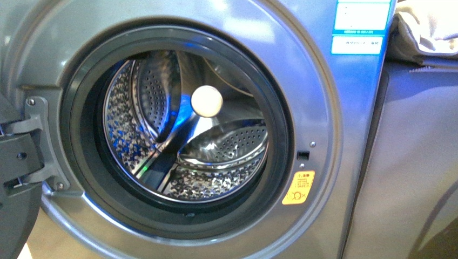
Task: Put clothes into washing machine
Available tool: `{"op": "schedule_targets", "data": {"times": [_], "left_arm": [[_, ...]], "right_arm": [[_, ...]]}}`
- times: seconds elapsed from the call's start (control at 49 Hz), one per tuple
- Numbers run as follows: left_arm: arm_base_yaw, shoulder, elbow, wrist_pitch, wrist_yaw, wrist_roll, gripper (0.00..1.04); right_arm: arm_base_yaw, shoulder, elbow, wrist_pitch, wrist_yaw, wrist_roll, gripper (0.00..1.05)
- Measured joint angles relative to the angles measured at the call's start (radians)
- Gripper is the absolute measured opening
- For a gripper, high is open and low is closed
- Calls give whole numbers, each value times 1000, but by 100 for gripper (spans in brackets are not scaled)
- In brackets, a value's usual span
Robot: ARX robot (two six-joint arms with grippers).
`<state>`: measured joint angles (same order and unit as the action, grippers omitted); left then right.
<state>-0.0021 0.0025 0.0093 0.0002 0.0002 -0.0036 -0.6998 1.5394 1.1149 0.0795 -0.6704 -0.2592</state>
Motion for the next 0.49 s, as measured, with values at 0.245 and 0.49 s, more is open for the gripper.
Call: {"op": "schedule_targets", "data": {"times": [0.245,0.49], "left_arm": [[0,0,0,0,0,0,98],[0,0,0,0,0,0,98]], "right_arm": [[115,-76,218,6,-23,122,9],[342,-151,390,-35,24,201,9]]}}
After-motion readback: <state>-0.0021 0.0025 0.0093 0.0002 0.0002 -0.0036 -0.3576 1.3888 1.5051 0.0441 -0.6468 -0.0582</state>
